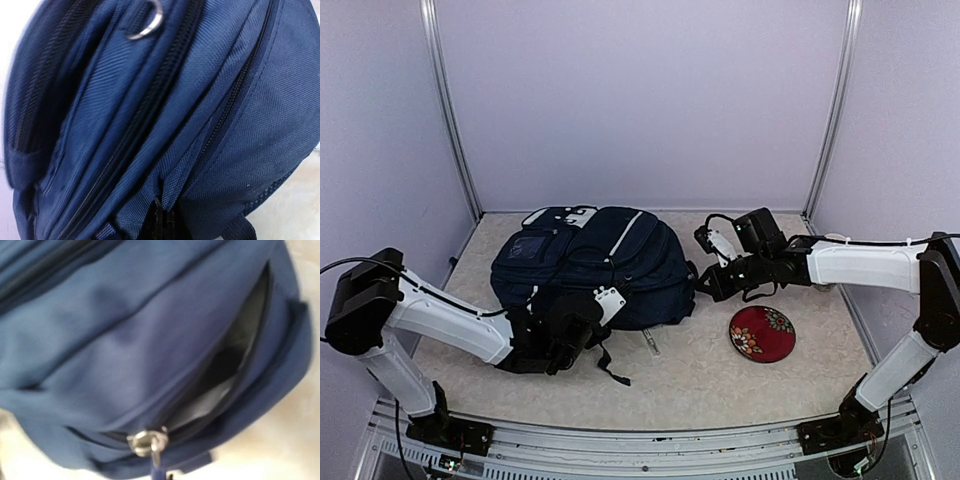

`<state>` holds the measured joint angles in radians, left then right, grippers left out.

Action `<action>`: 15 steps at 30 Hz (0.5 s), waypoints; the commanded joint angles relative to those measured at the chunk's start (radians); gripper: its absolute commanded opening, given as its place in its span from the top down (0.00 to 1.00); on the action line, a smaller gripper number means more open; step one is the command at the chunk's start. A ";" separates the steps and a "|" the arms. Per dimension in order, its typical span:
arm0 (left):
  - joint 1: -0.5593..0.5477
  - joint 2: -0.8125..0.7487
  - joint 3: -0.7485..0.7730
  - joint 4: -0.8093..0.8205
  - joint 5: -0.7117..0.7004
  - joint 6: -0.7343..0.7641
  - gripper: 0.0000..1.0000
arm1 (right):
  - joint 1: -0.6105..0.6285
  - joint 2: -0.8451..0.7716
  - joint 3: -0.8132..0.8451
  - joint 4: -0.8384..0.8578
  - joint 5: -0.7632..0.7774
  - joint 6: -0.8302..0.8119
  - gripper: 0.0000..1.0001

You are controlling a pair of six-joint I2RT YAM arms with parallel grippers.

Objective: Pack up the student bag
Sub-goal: Zip the student bag into the largest pocket of the bag.

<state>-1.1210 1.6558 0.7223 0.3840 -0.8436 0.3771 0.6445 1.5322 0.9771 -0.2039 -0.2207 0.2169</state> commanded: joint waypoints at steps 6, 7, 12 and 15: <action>-0.032 -0.288 -0.217 -0.006 -0.104 -0.061 1.00 | -0.142 0.193 0.257 -0.223 0.218 -0.142 1.00; -0.037 -0.320 -0.236 0.004 -0.081 -0.063 1.00 | -0.159 0.225 0.291 -0.233 0.221 -0.148 1.00; -0.051 -0.441 -0.298 0.041 -0.010 -0.084 1.00 | -0.169 0.333 0.396 -0.228 0.140 -0.180 1.00; -0.047 -0.483 -0.319 0.055 0.013 -0.111 1.00 | -0.165 0.352 0.396 -0.200 0.040 -0.162 1.00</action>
<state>-1.1641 1.2541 0.4313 0.3882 -0.7689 0.3317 0.5404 1.8587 1.3510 -0.3988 -0.2157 0.0433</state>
